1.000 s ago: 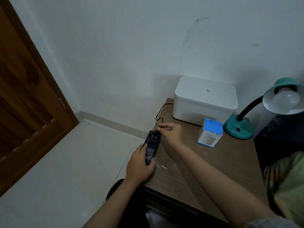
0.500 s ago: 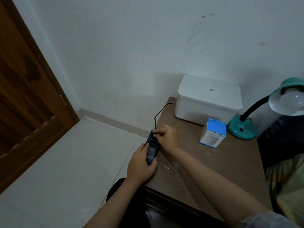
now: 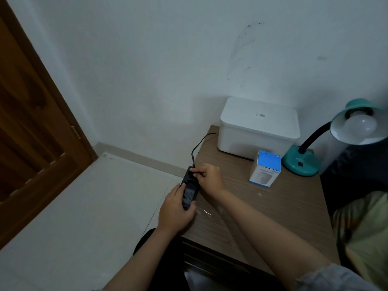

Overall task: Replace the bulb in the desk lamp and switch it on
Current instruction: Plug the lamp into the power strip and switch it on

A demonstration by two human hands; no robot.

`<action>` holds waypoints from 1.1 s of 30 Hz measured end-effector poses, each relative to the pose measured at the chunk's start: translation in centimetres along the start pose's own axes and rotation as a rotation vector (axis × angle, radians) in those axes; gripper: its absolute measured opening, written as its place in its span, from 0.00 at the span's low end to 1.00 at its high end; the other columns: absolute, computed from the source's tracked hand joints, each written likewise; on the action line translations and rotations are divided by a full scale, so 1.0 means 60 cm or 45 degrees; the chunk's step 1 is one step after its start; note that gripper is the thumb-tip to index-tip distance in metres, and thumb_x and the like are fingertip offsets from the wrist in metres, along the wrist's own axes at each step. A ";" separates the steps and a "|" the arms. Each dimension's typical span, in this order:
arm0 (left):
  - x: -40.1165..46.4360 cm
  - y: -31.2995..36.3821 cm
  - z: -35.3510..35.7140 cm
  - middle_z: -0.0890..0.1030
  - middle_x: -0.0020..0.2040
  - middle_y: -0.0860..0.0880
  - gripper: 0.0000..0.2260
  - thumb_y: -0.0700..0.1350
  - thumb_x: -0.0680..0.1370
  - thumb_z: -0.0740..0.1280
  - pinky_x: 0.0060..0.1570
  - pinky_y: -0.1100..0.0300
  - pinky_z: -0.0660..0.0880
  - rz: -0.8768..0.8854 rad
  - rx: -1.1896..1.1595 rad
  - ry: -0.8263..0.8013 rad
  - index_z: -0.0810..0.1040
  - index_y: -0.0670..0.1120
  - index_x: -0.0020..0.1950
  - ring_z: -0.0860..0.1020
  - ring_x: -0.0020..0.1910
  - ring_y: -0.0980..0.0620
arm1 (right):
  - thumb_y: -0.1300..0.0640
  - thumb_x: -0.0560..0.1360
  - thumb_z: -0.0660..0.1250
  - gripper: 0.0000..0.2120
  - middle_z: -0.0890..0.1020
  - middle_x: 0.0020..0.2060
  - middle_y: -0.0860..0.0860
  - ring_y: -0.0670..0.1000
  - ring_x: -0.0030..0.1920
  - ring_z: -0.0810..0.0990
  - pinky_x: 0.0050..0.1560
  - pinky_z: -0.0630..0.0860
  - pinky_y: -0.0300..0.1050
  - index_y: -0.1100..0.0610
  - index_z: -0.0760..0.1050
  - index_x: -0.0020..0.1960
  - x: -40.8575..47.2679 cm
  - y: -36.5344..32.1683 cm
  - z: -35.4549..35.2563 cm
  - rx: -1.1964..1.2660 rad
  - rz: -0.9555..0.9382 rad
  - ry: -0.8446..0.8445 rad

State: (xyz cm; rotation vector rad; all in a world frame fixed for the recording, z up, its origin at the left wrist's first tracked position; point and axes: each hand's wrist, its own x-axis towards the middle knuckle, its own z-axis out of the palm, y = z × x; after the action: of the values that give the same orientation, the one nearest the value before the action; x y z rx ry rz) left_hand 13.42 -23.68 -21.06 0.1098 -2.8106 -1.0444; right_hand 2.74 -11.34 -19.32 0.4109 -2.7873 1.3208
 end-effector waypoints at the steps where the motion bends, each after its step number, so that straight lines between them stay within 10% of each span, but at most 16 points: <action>1: 0.000 0.001 -0.001 0.70 0.71 0.46 0.29 0.50 0.73 0.68 0.66 0.59 0.66 -0.007 -0.006 -0.014 0.66 0.43 0.72 0.67 0.71 0.49 | 0.66 0.72 0.69 0.12 0.84 0.50 0.53 0.50 0.50 0.80 0.55 0.76 0.44 0.56 0.82 0.54 -0.004 0.001 -0.003 0.022 0.012 -0.029; 9: 0.002 0.015 -0.010 0.66 0.73 0.39 0.28 0.51 0.73 0.67 0.71 0.47 0.63 -0.069 0.066 -0.056 0.67 0.42 0.70 0.66 0.70 0.42 | 0.60 0.75 0.67 0.17 0.80 0.57 0.47 0.42 0.55 0.76 0.58 0.75 0.40 0.51 0.75 0.62 -0.102 0.030 -0.051 0.139 0.125 -0.004; 20: -0.051 0.194 0.139 0.73 0.67 0.48 0.19 0.45 0.73 0.68 0.60 0.60 0.67 0.300 -0.168 -0.058 0.75 0.46 0.63 0.72 0.63 0.48 | 0.60 0.73 0.70 0.11 0.83 0.48 0.49 0.41 0.47 0.80 0.54 0.78 0.40 0.55 0.80 0.56 -0.256 0.183 -0.199 0.140 0.425 0.382; 24: -0.026 0.255 0.203 0.70 0.69 0.50 0.21 0.45 0.75 0.66 0.65 0.63 0.64 0.430 -0.156 -0.259 0.70 0.47 0.68 0.68 0.67 0.54 | 0.63 0.72 0.69 0.10 0.82 0.47 0.51 0.43 0.43 0.79 0.45 0.73 0.24 0.60 0.80 0.54 -0.266 0.235 -0.271 0.094 0.504 0.617; 33: 0.074 0.356 0.344 0.70 0.68 0.42 0.19 0.44 0.76 0.64 0.68 0.54 0.66 0.604 -0.090 -0.434 0.70 0.41 0.67 0.69 0.67 0.47 | 0.64 0.75 0.66 0.15 0.80 0.53 0.56 0.49 0.52 0.79 0.53 0.73 0.37 0.63 0.76 0.60 -0.183 0.324 -0.368 0.110 0.470 0.804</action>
State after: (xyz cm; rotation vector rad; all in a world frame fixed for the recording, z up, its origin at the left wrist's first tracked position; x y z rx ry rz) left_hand 5.36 5.23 -22.10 -0.7715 -2.8484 -1.1184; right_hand 6.60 19.76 -21.41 -0.4691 -2.3290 1.3286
